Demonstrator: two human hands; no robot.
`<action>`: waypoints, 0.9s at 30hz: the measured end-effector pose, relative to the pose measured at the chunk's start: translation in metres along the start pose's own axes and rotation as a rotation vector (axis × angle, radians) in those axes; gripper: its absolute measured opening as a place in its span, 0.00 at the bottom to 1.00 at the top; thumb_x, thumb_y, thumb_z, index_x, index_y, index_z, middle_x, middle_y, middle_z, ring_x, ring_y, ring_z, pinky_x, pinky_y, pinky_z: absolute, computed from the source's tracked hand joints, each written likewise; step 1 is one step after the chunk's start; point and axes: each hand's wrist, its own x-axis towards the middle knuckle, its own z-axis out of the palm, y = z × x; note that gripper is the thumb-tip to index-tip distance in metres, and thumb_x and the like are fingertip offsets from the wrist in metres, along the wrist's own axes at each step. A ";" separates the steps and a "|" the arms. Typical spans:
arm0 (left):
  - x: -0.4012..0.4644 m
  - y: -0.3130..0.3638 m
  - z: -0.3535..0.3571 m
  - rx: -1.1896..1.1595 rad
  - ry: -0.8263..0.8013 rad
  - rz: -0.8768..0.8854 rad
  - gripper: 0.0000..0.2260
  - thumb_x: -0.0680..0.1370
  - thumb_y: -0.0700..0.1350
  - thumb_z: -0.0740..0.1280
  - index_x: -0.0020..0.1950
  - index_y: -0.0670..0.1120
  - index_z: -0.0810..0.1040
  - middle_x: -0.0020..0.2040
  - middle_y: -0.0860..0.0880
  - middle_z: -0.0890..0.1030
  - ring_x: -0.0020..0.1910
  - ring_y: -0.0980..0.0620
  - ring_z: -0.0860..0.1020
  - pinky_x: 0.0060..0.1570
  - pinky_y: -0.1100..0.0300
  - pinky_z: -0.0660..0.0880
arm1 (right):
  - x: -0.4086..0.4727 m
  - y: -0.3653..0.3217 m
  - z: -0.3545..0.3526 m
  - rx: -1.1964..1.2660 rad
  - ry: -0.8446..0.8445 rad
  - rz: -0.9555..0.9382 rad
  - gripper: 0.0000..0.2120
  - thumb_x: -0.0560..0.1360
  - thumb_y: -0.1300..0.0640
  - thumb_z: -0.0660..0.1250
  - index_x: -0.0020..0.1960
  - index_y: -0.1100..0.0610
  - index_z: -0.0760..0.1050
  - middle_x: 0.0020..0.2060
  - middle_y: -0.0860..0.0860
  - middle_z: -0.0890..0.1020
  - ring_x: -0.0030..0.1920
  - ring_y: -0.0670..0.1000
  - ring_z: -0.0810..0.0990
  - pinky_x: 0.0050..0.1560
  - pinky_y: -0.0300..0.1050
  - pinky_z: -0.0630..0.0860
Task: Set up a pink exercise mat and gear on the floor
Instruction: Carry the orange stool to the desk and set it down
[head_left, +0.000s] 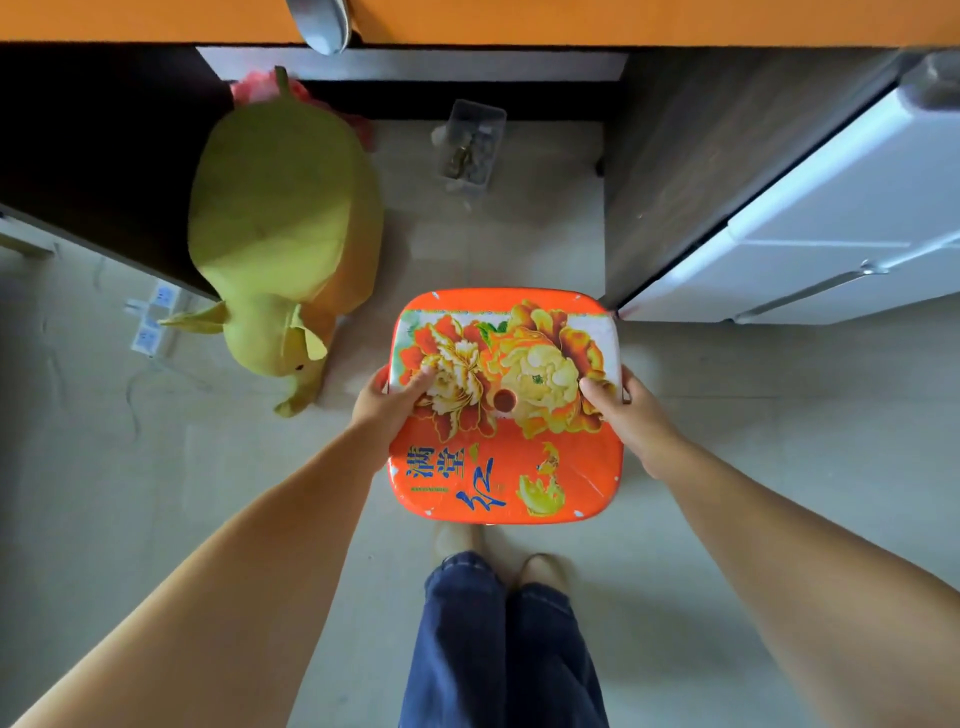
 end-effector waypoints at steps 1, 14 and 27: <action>0.000 -0.001 0.000 0.004 -0.001 -0.006 0.25 0.72 0.55 0.72 0.66 0.49 0.72 0.53 0.46 0.81 0.44 0.46 0.81 0.46 0.53 0.78 | 0.000 0.000 0.000 -0.001 -0.008 0.009 0.23 0.73 0.41 0.67 0.66 0.47 0.71 0.55 0.50 0.82 0.54 0.54 0.82 0.58 0.54 0.79; -0.044 -0.054 -0.008 -0.055 -0.132 -0.341 0.29 0.74 0.60 0.67 0.72 0.54 0.63 0.67 0.47 0.74 0.68 0.39 0.71 0.61 0.33 0.68 | -0.057 0.028 0.014 0.323 -0.241 0.573 0.37 0.68 0.33 0.67 0.73 0.40 0.58 0.72 0.51 0.68 0.70 0.67 0.67 0.54 0.72 0.72; -0.010 0.012 0.009 -0.164 -0.098 -0.126 0.12 0.78 0.50 0.67 0.59 0.54 0.68 0.53 0.51 0.78 0.46 0.50 0.79 0.57 0.41 0.76 | -0.019 -0.039 0.014 0.545 -0.090 0.317 0.18 0.80 0.54 0.62 0.69 0.55 0.65 0.63 0.59 0.75 0.41 0.57 0.81 0.39 0.57 0.82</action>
